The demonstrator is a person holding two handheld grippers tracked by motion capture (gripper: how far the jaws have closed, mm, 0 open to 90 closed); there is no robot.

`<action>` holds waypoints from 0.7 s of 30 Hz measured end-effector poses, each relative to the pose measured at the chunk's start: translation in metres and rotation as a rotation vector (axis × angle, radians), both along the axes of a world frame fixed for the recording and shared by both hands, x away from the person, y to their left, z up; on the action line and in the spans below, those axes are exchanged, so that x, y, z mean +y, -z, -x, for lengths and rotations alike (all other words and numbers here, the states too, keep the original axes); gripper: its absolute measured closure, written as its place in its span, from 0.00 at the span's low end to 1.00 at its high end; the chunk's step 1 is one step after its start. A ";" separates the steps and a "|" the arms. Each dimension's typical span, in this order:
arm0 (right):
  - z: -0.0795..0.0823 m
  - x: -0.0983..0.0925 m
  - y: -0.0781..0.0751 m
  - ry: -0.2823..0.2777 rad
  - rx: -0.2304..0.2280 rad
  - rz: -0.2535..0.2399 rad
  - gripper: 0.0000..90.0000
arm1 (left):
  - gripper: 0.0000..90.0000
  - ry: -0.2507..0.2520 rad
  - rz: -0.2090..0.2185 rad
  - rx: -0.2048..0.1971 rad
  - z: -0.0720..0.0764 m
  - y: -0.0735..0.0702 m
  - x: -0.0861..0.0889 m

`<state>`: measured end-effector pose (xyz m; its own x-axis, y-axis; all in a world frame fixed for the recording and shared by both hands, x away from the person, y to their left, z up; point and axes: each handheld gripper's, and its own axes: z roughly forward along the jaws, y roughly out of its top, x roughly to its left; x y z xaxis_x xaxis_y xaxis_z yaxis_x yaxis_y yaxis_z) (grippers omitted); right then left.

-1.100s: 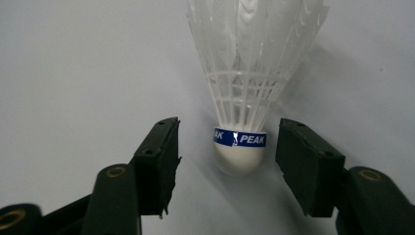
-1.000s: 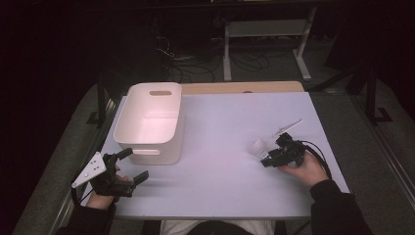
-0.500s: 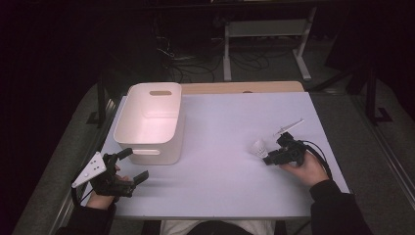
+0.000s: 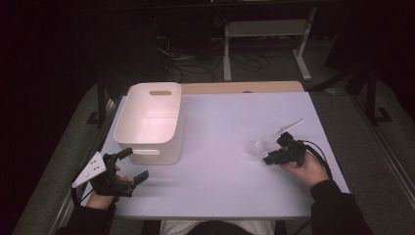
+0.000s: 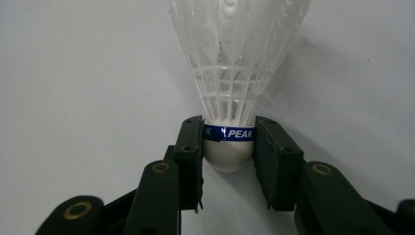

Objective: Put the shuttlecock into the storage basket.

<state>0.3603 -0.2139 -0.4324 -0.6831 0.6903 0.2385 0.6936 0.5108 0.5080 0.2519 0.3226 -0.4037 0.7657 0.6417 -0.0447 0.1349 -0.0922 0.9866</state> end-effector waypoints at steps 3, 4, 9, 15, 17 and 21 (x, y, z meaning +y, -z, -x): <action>0.000 0.000 0.000 0.000 -0.005 0.001 0.71 | 0.00 -0.001 0.001 0.001 0.000 0.000 0.000; 0.000 0.000 0.000 0.000 -0.005 0.001 0.71 | 0.00 -0.001 0.001 0.001 0.000 0.000 0.000; 0.001 -0.002 -0.005 0.001 -0.016 -0.004 0.71 | 0.00 -0.001 0.001 0.001 0.000 0.000 0.000; 0.001 -0.003 -0.010 0.001 -0.025 -0.007 0.71 | 0.00 -0.001 0.002 0.002 0.000 0.000 0.000; 0.001 -0.004 -0.013 0.005 -0.031 -0.013 0.71 | 0.00 -0.001 0.001 0.002 0.000 0.000 0.000; 0.001 -0.005 -0.015 0.006 -0.035 -0.016 0.71 | 0.00 -0.002 0.002 0.003 0.000 0.000 0.000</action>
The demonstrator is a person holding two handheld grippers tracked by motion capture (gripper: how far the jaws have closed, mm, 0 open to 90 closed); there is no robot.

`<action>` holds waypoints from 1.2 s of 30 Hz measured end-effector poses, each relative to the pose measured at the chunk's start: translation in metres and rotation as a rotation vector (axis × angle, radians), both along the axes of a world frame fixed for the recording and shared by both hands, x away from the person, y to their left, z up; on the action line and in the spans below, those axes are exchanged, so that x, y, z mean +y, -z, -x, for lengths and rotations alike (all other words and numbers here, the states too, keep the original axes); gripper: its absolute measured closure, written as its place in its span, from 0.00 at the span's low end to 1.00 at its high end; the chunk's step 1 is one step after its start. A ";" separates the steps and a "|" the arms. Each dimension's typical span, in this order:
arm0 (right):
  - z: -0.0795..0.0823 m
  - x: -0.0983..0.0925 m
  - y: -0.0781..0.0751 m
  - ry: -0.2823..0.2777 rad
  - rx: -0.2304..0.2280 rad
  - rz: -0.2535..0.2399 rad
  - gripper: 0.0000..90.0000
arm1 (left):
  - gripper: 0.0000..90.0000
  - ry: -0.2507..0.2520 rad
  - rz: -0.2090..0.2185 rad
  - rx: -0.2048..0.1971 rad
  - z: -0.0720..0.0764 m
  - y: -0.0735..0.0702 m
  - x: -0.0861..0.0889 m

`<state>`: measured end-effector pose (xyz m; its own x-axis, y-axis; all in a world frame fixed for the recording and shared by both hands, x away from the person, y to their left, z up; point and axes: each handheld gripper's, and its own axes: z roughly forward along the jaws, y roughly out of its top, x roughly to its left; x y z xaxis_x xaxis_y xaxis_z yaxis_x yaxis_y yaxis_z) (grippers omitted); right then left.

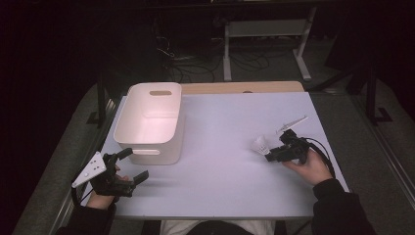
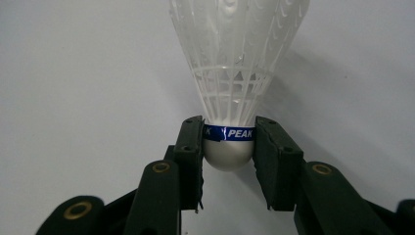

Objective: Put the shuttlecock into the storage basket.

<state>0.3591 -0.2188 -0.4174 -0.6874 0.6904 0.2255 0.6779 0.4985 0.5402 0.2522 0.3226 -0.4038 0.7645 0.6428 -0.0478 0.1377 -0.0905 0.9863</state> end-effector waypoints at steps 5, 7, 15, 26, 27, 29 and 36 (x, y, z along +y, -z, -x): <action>0.000 -0.001 -0.007 0.003 -0.015 -0.002 0.71 | 0.00 0.000 0.001 0.001 0.000 0.000 0.000; -0.001 -0.001 -0.011 -0.001 -0.024 -0.004 0.71 | 0.00 -0.001 0.000 0.000 0.000 0.000 0.000; -0.001 0.003 -0.022 -0.008 -0.035 -0.002 0.71 | 0.00 -0.001 0.001 0.000 0.000 0.000 0.000; -0.002 0.008 -0.034 -0.021 -0.045 0.007 0.71 | 0.00 -0.001 0.000 -0.001 0.000 0.000 0.000; -0.002 0.008 -0.034 -0.021 -0.045 0.007 0.71 | 0.00 -0.001 0.000 -0.001 0.000 0.000 0.000; -0.003 0.010 -0.038 -0.024 -0.054 0.006 0.71 | 0.00 -0.002 0.000 -0.001 0.000 0.000 0.000; -0.006 0.015 -0.049 -0.036 -0.073 0.006 0.71 | 0.00 -0.001 0.000 -0.001 0.000 0.000 0.000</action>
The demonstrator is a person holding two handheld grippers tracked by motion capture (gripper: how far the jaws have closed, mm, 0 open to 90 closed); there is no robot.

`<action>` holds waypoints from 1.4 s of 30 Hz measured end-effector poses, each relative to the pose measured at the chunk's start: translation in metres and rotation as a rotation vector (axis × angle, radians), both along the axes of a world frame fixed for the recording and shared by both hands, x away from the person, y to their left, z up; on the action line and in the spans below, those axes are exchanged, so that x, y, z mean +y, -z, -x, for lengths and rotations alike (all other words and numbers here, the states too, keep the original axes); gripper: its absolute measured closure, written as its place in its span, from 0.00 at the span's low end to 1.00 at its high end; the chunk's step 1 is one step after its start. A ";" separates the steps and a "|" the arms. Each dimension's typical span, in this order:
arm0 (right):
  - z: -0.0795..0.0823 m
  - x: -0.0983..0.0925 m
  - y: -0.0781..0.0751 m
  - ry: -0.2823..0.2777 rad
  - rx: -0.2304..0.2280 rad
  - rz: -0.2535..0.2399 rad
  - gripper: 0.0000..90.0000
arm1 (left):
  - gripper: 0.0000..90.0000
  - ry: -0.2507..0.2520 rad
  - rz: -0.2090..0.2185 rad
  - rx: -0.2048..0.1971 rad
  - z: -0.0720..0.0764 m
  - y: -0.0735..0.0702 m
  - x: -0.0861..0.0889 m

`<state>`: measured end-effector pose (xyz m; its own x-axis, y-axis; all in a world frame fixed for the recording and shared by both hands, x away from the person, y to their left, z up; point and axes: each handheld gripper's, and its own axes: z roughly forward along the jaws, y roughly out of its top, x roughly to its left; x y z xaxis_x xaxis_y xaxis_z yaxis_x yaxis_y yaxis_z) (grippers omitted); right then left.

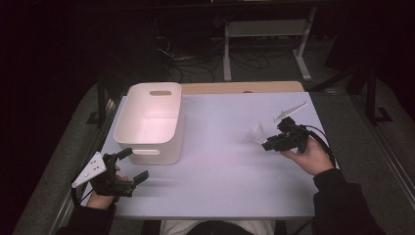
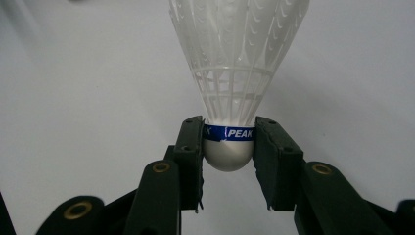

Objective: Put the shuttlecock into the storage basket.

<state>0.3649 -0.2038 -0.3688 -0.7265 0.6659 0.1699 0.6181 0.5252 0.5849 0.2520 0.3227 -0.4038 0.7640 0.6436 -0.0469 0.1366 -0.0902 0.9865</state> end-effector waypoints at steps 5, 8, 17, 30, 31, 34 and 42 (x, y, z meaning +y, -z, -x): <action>-0.001 0.003 -0.006 -0.004 -0.014 -0.006 0.71 | 0.00 0.000 0.000 0.000 0.000 0.000 0.000; -0.002 0.004 -0.008 -0.004 -0.014 -0.008 0.71 | 0.00 0.001 0.000 -0.001 0.000 0.000 0.000; -0.004 0.009 -0.018 -0.013 -0.029 -0.020 0.71 | 0.00 0.000 0.000 -0.001 0.000 0.000 0.000; -0.008 0.019 -0.035 -0.036 -0.056 -0.020 0.71 | 0.00 0.000 0.000 -0.001 0.000 0.000 0.000; -0.008 0.019 -0.035 -0.036 -0.056 -0.020 0.71 | 0.00 0.000 0.000 -0.001 0.000 0.000 0.000; -0.010 0.024 -0.040 -0.048 -0.063 -0.016 0.71 | 0.00 0.000 0.000 -0.001 0.000 0.000 0.000; -0.012 0.027 -0.048 -0.051 -0.073 -0.019 0.71 | 0.00 0.001 0.000 -0.001 0.000 0.000 0.000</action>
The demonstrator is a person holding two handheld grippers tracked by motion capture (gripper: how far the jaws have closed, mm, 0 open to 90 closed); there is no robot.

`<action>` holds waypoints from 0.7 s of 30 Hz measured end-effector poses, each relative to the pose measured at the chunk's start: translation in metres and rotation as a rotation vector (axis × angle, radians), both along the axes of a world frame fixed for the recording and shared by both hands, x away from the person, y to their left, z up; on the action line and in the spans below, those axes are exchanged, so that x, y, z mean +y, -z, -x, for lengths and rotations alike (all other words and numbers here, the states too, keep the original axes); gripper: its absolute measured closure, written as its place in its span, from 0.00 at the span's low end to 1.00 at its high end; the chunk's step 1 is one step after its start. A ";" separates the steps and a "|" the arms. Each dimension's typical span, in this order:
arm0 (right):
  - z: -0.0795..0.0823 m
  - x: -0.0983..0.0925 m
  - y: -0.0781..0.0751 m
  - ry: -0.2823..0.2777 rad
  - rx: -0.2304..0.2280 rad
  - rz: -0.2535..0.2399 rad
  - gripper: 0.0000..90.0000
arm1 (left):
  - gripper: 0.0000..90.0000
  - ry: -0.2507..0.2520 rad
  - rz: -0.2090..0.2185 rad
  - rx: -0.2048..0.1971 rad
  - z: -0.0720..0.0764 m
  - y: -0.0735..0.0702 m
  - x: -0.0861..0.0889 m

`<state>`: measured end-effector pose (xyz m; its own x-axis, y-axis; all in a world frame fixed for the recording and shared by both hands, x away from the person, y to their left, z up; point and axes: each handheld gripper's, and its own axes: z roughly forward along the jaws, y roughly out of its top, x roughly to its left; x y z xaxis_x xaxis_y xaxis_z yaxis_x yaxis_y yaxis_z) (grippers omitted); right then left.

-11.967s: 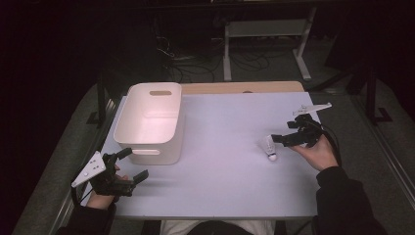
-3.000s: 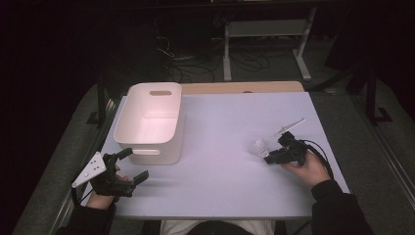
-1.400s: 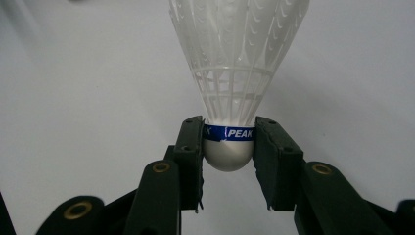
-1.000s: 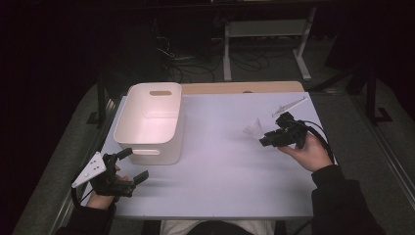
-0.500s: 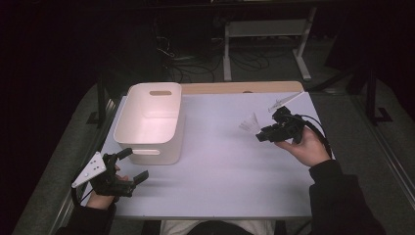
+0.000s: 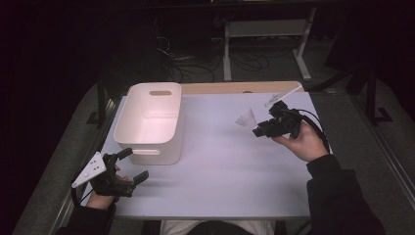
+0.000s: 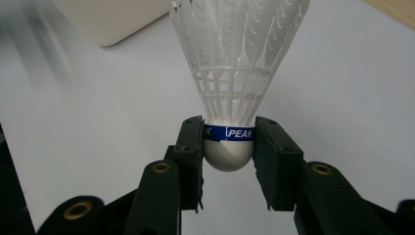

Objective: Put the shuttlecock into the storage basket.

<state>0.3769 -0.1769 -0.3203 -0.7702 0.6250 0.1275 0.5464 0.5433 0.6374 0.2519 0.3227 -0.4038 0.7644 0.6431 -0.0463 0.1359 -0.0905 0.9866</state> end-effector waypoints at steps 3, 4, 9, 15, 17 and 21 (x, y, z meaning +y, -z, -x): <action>-0.001 0.000 -0.004 -0.002 -0.008 -0.003 0.71 | 0.00 0.000 0.000 0.000 0.000 0.000 0.000; -0.001 0.000 -0.004 -0.002 -0.008 -0.003 0.71 | 0.00 0.000 0.000 0.000 0.000 0.000 0.000; -0.003 0.004 -0.011 -0.006 -0.014 -0.003 0.71 | 0.00 0.000 0.000 0.000 0.000 0.000 0.000; -0.007 0.011 -0.019 -0.021 -0.024 -0.003 0.71 | 0.00 0.001 0.000 0.000 0.000 0.000 0.000; -0.007 0.013 -0.021 -0.024 -0.025 -0.002 0.71 | 0.00 0.001 0.000 0.000 0.000 0.000 0.000; -0.008 0.017 -0.026 -0.032 -0.030 -0.001 0.71 | 0.00 0.002 0.000 0.000 0.000 0.000 0.000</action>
